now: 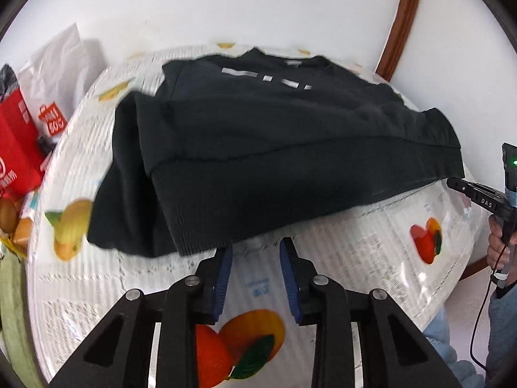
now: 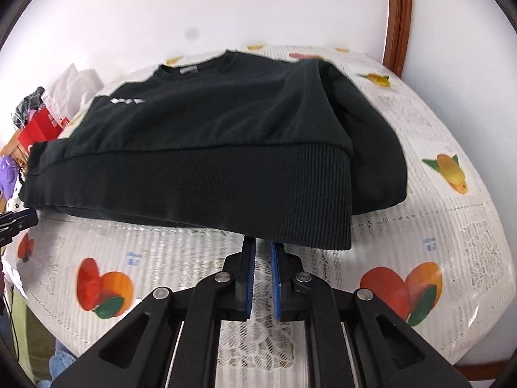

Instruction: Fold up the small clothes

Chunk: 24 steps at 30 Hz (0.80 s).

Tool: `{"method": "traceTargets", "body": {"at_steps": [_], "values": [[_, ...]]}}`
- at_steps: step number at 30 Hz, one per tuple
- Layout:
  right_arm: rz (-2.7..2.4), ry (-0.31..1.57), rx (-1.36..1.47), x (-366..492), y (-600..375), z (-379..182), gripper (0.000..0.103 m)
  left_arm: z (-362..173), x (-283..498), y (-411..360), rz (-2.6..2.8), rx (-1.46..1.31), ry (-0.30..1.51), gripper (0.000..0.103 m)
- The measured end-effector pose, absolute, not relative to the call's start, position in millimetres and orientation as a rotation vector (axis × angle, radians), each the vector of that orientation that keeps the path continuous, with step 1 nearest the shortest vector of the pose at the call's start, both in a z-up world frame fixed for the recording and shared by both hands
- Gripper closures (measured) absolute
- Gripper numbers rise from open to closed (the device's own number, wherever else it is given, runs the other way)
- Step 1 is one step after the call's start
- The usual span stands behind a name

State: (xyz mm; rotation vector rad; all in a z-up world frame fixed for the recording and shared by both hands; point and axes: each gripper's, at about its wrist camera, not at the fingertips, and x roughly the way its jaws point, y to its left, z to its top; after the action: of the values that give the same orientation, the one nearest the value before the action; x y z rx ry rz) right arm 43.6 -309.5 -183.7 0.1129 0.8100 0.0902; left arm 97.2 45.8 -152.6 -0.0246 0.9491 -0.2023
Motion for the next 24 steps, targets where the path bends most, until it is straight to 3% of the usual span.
{"method": "traceTargets", "body": {"at_steps": [8, 18, 24], "values": [[0.092, 0.769, 0.111, 49.1, -311.9, -166.1, 0.094, -128.4, 101.3, 49.1, -0.193, -0.027, 0.903, 0.076], [0.114, 0.793, 0.149, 71.8, -308.6, -171.7, 0.094, -162.8, 112.8, 44.4, -0.199, 0.001, 1.005, 0.076], [0.129, 0.778, 0.161, 75.4, -302.9, -170.5, 0.094, -155.7, 110.8, 47.2, -0.21, -0.029, 0.969, 0.076]]}}
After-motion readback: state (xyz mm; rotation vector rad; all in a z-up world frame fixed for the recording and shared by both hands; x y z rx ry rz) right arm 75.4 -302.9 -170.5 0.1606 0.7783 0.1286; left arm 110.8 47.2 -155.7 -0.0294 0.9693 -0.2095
